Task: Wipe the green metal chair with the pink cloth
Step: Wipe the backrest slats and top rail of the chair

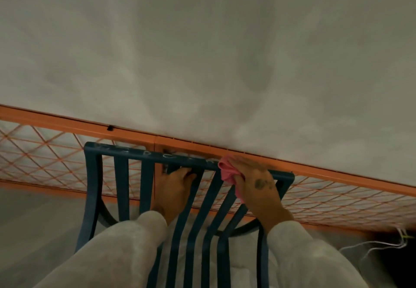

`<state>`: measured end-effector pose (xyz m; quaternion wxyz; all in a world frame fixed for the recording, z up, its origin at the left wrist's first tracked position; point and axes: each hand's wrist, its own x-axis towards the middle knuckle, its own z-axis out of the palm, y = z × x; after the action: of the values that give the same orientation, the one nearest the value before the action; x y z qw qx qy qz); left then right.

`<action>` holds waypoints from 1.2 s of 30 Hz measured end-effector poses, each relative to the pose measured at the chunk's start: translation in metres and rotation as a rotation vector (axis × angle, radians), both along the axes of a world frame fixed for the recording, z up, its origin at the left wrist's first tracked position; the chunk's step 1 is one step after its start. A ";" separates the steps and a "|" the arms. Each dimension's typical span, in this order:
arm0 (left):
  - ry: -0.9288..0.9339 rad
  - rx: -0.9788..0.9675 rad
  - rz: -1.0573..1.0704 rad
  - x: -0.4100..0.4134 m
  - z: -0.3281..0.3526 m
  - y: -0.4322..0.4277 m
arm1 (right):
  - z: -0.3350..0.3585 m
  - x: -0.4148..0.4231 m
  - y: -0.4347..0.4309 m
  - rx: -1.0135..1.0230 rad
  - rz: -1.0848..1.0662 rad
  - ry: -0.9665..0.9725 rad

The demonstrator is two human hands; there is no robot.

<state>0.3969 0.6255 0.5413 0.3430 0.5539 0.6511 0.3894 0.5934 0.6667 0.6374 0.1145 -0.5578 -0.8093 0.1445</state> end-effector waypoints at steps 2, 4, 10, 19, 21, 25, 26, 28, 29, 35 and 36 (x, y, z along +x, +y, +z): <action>0.008 0.018 0.000 -0.002 0.001 0.001 | 0.002 0.011 0.001 0.033 -0.050 0.007; 0.038 0.034 -0.011 -0.003 0.002 0.002 | 0.007 0.011 0.005 -0.013 -0.156 0.031; 0.064 -0.055 -0.013 -0.003 0.003 0.002 | 0.013 -0.030 0.018 -0.178 -0.131 -0.009; 0.044 -0.040 -0.010 -0.003 -0.001 0.003 | 0.014 0.017 0.018 -0.143 -0.189 0.014; 0.027 -0.071 0.013 -0.003 -0.001 0.004 | 0.015 0.007 0.025 -0.172 -0.168 -0.061; -0.010 -0.103 -0.007 -0.005 0.001 0.004 | 0.007 -0.026 0.017 -0.157 -0.098 0.099; -0.010 -0.100 -0.013 -0.005 0.002 0.003 | 0.003 -0.027 0.013 -0.140 -0.072 0.132; -0.002 -0.092 -0.017 -0.005 0.003 0.002 | -0.006 -0.017 0.009 -0.106 0.007 0.111; -0.001 -0.088 -0.018 -0.004 0.004 0.002 | -0.009 -0.007 0.008 -0.074 0.036 0.081; -0.006 -0.073 0.010 -0.002 0.007 0.002 | 0.000 0.052 0.018 -0.009 -0.081 0.097; -0.017 -0.084 0.011 -0.002 0.008 0.001 | 0.005 0.053 0.023 -0.053 -0.114 0.074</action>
<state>0.3951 0.6267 0.5489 0.3694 0.5323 0.6668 0.3682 0.6462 0.6895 0.6428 0.1375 -0.6001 -0.7672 0.1799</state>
